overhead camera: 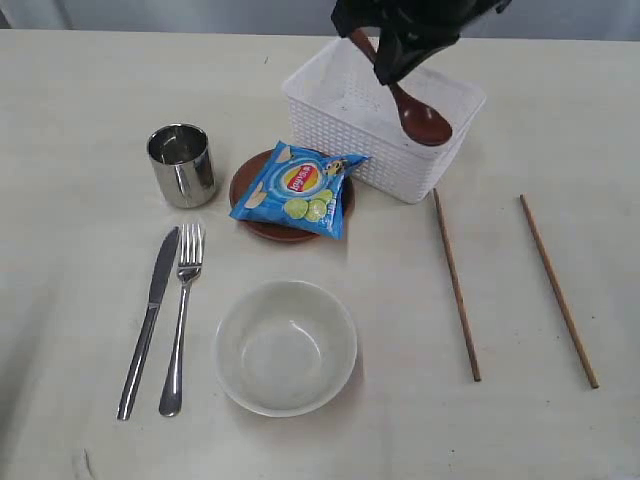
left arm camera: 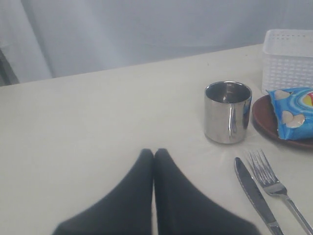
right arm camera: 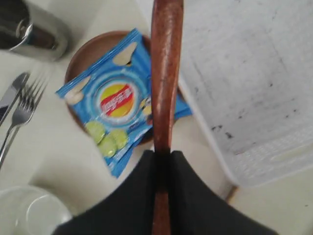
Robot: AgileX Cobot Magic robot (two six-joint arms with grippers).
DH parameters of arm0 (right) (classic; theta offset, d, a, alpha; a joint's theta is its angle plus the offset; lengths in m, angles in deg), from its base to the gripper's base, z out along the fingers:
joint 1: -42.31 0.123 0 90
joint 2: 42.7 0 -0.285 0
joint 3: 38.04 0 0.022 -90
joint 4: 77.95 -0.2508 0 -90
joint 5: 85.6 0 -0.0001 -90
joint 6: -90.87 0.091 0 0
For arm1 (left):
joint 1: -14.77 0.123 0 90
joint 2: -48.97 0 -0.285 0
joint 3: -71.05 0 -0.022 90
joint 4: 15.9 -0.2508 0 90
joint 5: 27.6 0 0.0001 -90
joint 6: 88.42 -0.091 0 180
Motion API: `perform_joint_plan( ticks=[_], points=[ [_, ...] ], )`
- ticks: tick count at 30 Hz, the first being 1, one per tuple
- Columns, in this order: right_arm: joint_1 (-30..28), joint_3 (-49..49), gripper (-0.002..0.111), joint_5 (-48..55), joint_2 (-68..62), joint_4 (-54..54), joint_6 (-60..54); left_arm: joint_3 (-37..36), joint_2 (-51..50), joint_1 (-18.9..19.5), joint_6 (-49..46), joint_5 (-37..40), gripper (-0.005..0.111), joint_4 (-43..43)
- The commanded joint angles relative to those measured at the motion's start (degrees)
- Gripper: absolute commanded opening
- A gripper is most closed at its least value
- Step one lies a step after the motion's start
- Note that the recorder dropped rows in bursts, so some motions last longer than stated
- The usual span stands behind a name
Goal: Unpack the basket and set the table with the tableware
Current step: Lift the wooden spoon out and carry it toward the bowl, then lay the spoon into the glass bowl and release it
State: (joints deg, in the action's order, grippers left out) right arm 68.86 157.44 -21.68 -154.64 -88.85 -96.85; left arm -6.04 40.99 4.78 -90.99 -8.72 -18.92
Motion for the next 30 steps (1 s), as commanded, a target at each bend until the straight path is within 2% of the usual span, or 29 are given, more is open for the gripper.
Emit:
perform_joint_plan(
  ticks=[1, 6, 15, 18, 30],
  points=[
    [6.42, -8.79, 0.0, -2.72, 8.13, -0.96, -0.87, -0.13, 0.19, 0.14, 0.02, -0.43, 0.0, 0.1],
    [14.64, -14.3, 0.0, -4.63, 10.38, -0.96, -0.87, -0.13, 0.19, 0.14, 0.02, -0.43, 0.0, 0.1],
    [25.6, -24.1, 0.0, -24.14, 9.26, -0.96, -2.68, -0.13, 0.19, 0.14, 0.02, -0.43, 0.0, 0.1],
    [27.23, -24.71, 0.0, -27.49, 8.46, -1.06, -2.56, -0.13, 0.19, 0.14, 0.02, -0.43, 0.0, 0.1],
    [28.96, -24.82, 0.0, -25.49, 5.15, -1.9, -2.56, -0.13, 0.19, 0.14, 0.02, -0.43, 0.0, 0.1]
  ],
)
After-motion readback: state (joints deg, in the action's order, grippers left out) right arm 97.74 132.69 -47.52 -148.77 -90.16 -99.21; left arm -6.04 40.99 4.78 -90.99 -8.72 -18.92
